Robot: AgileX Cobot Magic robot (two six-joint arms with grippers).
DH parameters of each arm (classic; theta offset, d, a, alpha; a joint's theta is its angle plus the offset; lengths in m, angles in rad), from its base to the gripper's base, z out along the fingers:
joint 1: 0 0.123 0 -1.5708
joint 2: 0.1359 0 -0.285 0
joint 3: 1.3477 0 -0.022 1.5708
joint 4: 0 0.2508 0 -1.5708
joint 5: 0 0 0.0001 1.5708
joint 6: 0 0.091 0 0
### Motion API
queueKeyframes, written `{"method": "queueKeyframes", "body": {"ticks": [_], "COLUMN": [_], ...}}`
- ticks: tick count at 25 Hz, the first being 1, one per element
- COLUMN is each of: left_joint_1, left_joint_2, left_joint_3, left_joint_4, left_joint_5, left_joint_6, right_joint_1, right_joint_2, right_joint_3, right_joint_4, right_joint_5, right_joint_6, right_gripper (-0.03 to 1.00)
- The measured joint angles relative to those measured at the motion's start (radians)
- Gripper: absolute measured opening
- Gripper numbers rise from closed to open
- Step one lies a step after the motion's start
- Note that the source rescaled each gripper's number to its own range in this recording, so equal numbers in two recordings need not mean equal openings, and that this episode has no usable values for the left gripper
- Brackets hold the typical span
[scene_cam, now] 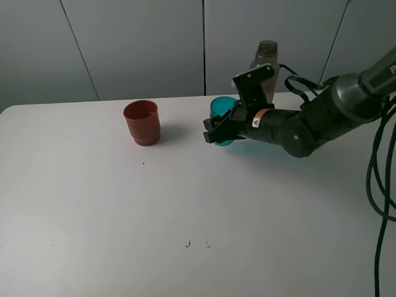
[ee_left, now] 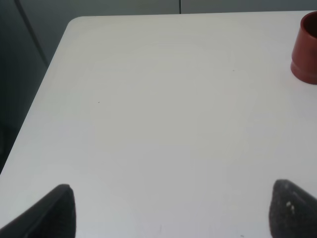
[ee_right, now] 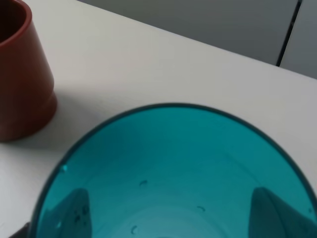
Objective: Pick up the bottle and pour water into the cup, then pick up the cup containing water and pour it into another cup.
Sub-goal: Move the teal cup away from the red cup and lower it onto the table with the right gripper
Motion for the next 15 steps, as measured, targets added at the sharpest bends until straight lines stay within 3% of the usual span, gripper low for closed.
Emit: {"method": "queueKeyframes", "body": {"ticks": [9, 15], "left_joint_1": [0.000, 0.000], "left_joint_2": [0.000, 0.000], "left_joint_3": [0.000, 0.000], "left_joint_4": [0.000, 0.000], "left_joint_5": [0.000, 0.000], "left_joint_6": [0.000, 0.000], "right_joint_1": [0.000, 0.000], "right_joint_2": [0.050, 0.051], "right_joint_3": [0.000, 0.000], "right_joint_4": [-0.012, -0.022], "right_joint_5": [-0.030, 0.020], "right_joint_6": [0.000, 0.000], "right_gripper": [0.12, 0.12]}}
